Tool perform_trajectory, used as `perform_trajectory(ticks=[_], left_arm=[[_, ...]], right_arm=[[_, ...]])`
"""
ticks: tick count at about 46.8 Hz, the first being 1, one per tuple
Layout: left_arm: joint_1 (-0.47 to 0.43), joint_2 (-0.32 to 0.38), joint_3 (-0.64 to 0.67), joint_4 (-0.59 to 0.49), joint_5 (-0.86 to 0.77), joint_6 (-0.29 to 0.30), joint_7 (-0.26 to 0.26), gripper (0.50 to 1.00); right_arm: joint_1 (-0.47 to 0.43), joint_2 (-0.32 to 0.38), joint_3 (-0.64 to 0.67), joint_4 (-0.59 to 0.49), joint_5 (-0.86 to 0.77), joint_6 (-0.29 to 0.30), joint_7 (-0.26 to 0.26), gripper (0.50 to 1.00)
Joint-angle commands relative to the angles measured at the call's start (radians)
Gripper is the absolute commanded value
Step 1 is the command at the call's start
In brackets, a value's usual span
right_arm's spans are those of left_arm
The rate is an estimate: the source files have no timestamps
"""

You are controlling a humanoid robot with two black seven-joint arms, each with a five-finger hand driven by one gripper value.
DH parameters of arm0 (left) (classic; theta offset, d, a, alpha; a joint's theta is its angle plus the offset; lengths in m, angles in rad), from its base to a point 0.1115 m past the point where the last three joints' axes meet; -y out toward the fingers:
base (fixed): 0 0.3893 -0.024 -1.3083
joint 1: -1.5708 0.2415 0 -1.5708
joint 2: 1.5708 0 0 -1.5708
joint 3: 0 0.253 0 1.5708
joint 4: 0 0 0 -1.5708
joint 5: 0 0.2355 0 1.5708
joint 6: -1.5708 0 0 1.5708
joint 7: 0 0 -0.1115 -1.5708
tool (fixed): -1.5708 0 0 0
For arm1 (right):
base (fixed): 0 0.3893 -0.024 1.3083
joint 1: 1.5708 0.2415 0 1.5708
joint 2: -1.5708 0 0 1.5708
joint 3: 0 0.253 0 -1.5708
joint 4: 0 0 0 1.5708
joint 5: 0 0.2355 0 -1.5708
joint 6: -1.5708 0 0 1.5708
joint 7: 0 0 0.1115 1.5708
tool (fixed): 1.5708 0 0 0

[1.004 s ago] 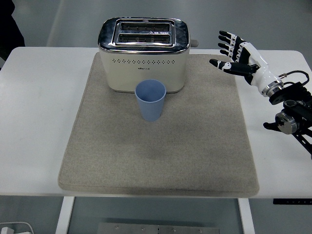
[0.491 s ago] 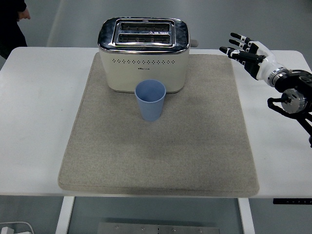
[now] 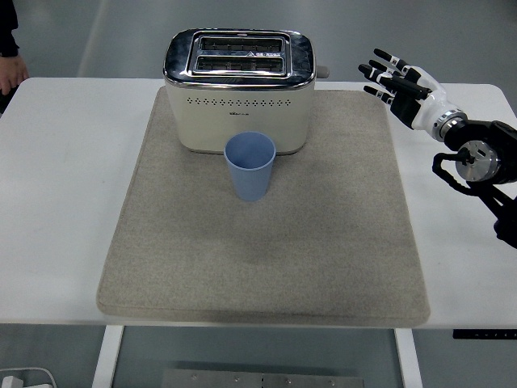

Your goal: Put the water cup in front of the bread machine

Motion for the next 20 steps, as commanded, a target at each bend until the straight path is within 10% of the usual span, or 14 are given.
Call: perform_trajectory(ticks=[1, 20], left_arm=[[0.001, 0.0, 0.0, 0.0, 0.001, 0.001, 0.0, 1.0], [0.0, 0.0, 0.002, 0.0, 0.001, 0.001, 0.0, 1.0]], right_arm=[[-0.001, -0.001, 0.01, -0.001, 0.0, -0.001, 0.008, 0.938], [-0.001, 0.0, 0.047, -0.001, 0.009, 0.002, 0.069, 0.938]])
